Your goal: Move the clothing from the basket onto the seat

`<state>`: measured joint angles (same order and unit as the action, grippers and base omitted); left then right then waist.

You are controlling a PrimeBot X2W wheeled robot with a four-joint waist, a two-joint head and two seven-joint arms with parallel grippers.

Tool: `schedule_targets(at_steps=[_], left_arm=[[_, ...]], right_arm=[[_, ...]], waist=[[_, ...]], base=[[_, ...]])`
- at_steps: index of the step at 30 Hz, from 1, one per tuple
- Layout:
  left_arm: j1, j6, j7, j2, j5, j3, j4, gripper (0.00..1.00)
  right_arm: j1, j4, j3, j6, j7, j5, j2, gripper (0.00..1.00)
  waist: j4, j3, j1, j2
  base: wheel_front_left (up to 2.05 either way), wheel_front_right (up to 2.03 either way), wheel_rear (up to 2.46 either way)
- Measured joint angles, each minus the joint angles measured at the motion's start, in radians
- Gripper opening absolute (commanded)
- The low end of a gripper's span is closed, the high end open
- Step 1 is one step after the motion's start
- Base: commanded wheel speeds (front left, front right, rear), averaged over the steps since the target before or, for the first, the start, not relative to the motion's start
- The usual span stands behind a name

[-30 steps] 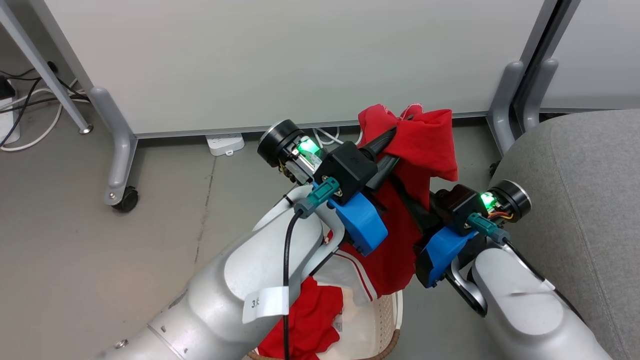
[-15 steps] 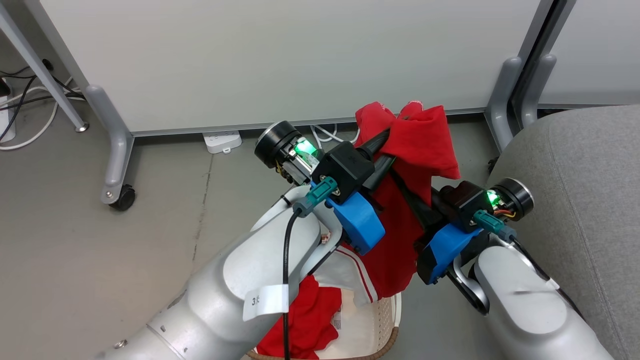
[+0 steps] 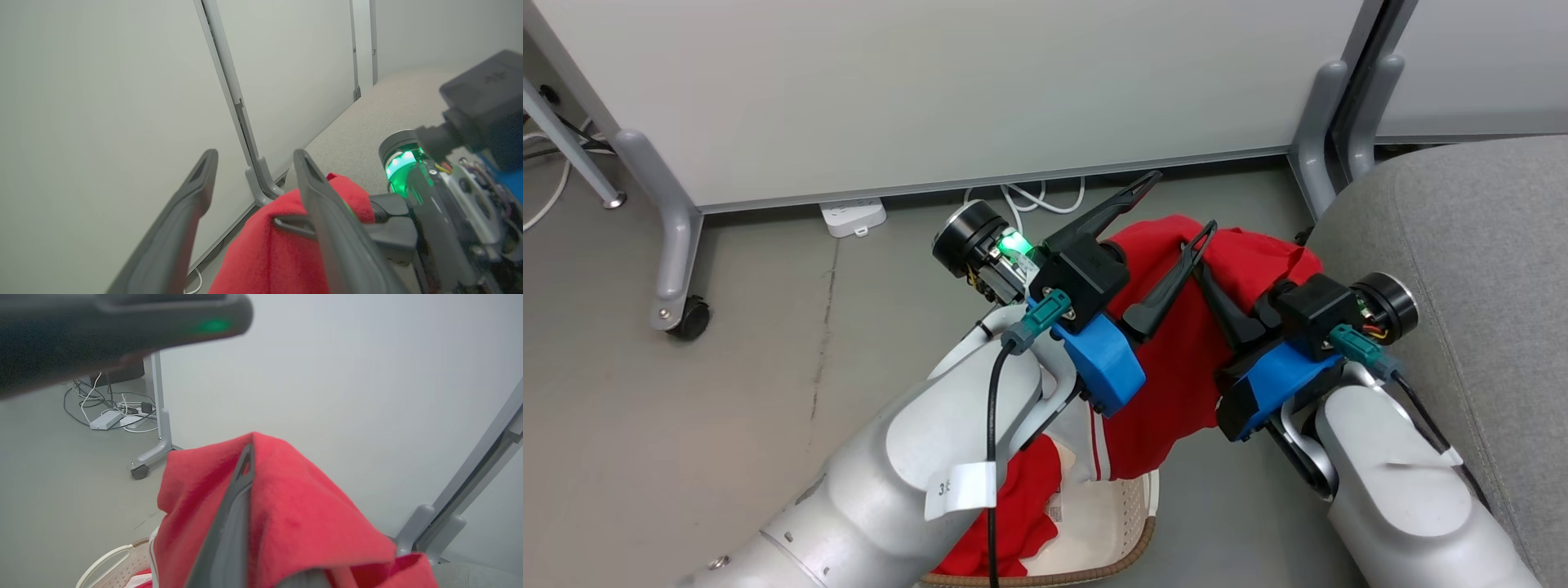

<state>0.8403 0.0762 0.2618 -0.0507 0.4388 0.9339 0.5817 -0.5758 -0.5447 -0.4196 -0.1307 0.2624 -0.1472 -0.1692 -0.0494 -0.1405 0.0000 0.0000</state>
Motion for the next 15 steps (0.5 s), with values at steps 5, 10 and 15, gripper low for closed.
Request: schedule_targets(at_steps=[5,10,15], left_arm=[[0.0,0.001,0.0,0.0,-0.009,0.0,0.004,1.0],[-0.001,0.002,0.0,-0.003,-0.022,0.0,0.004,1.0],[-0.01,0.004,0.0,-0.006,-0.033,0.002,0.003,1.0]], right_arm=[[0.009,0.039,0.04,0.0,0.0,0.001,-0.009,0.0],[0.02,0.087,0.076,0.0,0.0,0.006,-0.024,0.0],[0.039,0.132,0.136,0.0,0.0,0.015,-0.045,0.0]], waist=[[0.032,-0.021,0.0,0.0],[0.08,-0.043,0.0,0.0],[0.138,-0.063,0.0,0.0]], base=[[0.0,0.0,0.0],[0.0,0.0,0.0],[0.0,0.0,0.0]])
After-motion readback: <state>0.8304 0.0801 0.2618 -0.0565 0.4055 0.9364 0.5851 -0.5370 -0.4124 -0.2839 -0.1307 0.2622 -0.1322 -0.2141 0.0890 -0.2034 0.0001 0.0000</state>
